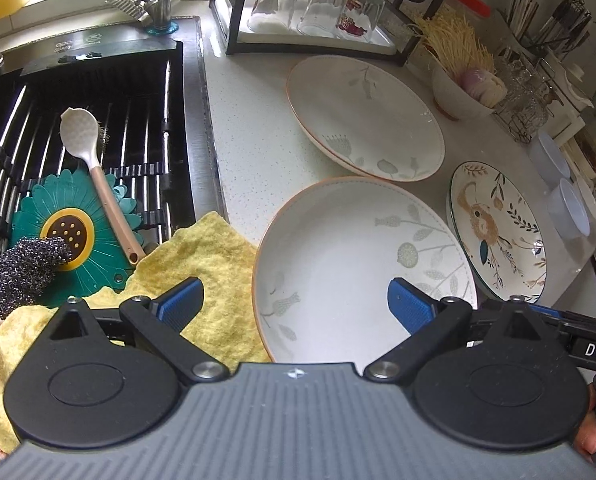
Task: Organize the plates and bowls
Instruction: 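Move both grippers toward the rim of the white leaf-pattern plate, then close the left gripper on the plate rim while the right gripper also clamps it, then lift the plate with both grippers and lower it onto the bird-painted plate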
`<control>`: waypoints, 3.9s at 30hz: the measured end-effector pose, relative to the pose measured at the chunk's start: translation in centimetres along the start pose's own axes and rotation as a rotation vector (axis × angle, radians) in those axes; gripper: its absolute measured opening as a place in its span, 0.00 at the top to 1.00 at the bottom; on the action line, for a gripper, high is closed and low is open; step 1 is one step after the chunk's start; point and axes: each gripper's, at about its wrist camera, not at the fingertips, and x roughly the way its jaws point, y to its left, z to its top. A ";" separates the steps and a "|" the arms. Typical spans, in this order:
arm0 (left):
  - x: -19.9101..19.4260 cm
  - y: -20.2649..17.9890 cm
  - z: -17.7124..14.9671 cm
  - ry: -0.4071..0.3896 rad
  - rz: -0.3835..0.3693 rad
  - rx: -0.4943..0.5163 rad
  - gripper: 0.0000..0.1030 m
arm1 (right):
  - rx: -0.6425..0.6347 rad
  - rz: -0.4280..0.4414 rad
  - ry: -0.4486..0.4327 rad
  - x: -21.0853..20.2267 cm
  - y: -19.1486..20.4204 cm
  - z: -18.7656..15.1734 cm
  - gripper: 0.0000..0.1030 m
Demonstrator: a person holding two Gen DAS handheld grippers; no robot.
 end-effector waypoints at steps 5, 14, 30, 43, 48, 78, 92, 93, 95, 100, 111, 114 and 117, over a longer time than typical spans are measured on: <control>0.8 0.7 0.0 0.003 -0.063 0.001 0.08 | 0.035 -0.026 0.029 1.2 0.3 -0.8 0.51; 1.8 1.9 0.5 0.011 -0.115 -0.039 0.40 | 0.003 -0.101 0.025 2.7 1.0 -0.5 0.79; 3.3 3.8 1.0 0.039 -0.101 -0.054 0.77 | -0.040 -0.117 0.001 3.6 1.6 -0.4 0.86; 1.3 3.8 1.2 0.045 -0.090 -0.071 0.80 | -0.047 -0.066 0.000 2.2 2.3 0.5 0.86; -0.3 4.1 1.6 0.030 -0.105 -0.115 0.80 | -0.070 -0.030 -0.003 1.3 2.8 1.4 0.86; -1.1 -6.1 5.4 -0.035 -0.142 -0.144 0.80 | -0.145 0.008 -0.130 -3.0 -3.6 9.2 0.86; 2.4 -10.4 5.9 0.014 -0.116 -0.134 0.80 | -0.161 -0.035 -0.128 -2.5 -7.9 9.8 0.86; 2.7 -10.7 5.9 0.017 -0.112 -0.126 0.80 | -0.156 -0.037 -0.128 -2.5 -8.2 9.9 0.86; 3.3 -11.2 6.1 0.025 -0.108 -0.121 0.80 | -0.153 -0.040 -0.133 -2.5 -8.7 10.0 0.86; 5.1 -12.3 6.7 0.053 -0.101 -0.103 0.80 | -0.159 -0.078 -0.130 -1.6 -9.6 10.1 0.86; 7.8 -14.6 6.9 0.124 -0.044 0.007 0.80 | -0.175 -0.133 -0.120 0.5 -11.2 9.6 0.85; 8.6 -14.9 6.9 0.140 -0.033 0.013 0.80 | -0.163 -0.140 -0.110 0.9 -11.6 9.4 0.85; 9.3 -15.4 6.8 0.152 -0.024 0.032 0.80 | -0.172 -0.163 -0.112 1.3 -11.7 9.1 0.84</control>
